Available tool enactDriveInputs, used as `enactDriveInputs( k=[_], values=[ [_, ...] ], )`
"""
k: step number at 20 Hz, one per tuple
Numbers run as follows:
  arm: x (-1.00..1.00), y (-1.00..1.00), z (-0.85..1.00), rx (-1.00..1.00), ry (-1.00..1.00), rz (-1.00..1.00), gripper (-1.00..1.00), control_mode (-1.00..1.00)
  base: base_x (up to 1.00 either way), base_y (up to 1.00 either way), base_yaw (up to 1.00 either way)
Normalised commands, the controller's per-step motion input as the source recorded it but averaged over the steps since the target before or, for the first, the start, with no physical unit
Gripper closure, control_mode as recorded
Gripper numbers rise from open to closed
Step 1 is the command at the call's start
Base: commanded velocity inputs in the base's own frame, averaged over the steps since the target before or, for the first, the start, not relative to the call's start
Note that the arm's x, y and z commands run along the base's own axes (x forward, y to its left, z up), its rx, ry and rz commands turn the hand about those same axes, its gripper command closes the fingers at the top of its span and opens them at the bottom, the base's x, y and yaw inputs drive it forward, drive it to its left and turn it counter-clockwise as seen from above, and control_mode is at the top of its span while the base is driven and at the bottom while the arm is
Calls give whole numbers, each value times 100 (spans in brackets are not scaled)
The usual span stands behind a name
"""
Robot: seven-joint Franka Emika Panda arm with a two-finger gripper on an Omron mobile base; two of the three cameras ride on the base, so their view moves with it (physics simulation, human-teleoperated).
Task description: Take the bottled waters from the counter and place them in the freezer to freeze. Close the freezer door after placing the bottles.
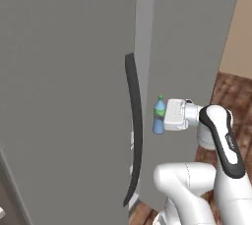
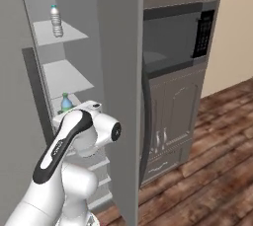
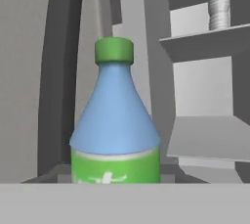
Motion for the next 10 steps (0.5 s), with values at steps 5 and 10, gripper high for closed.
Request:
enactDriveInputs(
  k=[5,10],
  values=[
    [0,0,0,0,0,0,100,100,56,-20,16],
    [0,0,0,0,0,0,100,100,55,-14,2]
  ],
)
